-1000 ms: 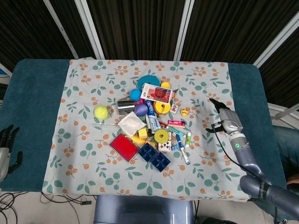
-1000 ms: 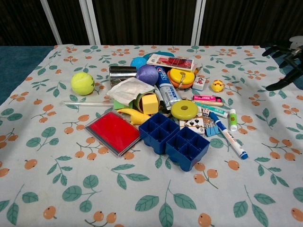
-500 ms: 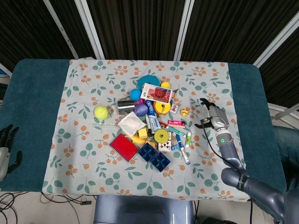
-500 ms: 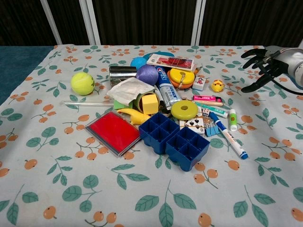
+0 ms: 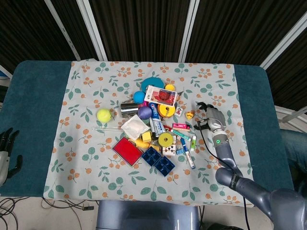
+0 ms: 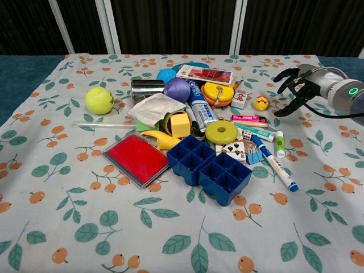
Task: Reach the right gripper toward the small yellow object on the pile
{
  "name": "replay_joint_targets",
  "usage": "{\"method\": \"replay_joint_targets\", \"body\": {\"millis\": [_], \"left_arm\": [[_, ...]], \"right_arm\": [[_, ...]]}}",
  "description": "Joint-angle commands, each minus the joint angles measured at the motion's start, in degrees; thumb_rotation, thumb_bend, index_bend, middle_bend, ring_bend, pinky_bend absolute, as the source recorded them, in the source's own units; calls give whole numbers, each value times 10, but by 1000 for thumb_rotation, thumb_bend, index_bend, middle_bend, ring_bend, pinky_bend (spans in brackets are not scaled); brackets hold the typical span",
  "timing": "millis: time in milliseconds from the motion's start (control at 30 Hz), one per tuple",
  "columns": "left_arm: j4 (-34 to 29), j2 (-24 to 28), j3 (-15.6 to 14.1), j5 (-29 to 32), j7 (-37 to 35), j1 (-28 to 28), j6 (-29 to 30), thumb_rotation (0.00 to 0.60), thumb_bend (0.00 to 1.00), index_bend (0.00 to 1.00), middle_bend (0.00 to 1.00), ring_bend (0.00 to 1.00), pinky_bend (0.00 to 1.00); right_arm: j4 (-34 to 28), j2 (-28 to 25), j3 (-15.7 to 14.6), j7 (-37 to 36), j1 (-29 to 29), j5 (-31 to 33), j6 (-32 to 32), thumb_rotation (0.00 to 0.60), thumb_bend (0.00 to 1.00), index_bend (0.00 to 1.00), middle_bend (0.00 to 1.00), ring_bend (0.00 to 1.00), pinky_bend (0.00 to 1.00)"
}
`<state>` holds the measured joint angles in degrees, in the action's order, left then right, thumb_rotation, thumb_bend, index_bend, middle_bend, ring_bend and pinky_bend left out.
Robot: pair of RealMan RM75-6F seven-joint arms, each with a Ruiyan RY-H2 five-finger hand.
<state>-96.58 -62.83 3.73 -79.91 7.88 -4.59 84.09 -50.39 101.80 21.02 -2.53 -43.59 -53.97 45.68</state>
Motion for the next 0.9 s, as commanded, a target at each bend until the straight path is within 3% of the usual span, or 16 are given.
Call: {"method": "replay_joint_targets", "body": {"millis": [33,900], "left_arm": [[0,0,0,0,1,0,-1,600,514,51,0,0,38],[-3,4,5,8,-8,-1,-2,600,514,73,0,0,38]], "right_arm": [[19,16,6,8,-9,4,3,600,207,244,315,180,206],[148,107,37,30,-63,18,-11,600,270,375,447,231,206]]}}
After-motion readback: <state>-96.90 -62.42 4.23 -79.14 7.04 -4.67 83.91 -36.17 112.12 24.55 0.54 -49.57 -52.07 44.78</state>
